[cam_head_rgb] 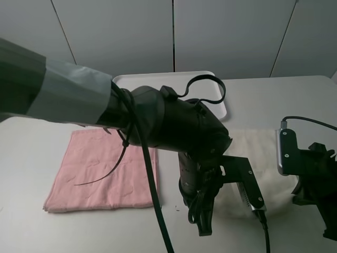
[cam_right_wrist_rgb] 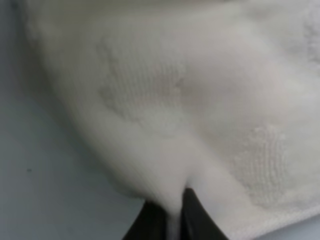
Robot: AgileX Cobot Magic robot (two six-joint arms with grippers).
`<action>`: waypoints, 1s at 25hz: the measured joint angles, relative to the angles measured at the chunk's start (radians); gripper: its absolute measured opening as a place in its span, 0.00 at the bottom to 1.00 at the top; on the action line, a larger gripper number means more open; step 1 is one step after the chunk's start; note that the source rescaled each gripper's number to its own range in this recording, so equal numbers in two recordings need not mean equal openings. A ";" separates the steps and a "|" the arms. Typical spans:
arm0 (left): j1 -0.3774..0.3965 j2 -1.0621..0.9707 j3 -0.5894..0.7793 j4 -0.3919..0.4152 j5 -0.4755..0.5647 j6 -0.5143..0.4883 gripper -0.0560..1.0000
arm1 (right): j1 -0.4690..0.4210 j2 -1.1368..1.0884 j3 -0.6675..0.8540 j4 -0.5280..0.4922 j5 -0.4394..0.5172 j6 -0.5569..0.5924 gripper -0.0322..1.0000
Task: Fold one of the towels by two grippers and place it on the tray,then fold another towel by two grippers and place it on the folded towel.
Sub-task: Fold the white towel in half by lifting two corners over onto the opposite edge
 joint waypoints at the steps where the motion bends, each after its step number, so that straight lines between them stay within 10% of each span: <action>1: 0.004 -0.012 0.000 -0.003 0.000 0.000 0.05 | 0.001 -0.014 0.002 0.015 0.012 0.017 0.03; 14: 0.057 -0.068 -0.179 -0.044 0.108 -0.005 0.05 | 0.001 -0.136 -0.184 0.023 0.228 0.581 0.03; 25: 0.190 -0.068 -0.265 -0.086 0.091 -0.083 0.05 | 0.001 -0.136 -0.245 -0.109 0.138 0.927 0.03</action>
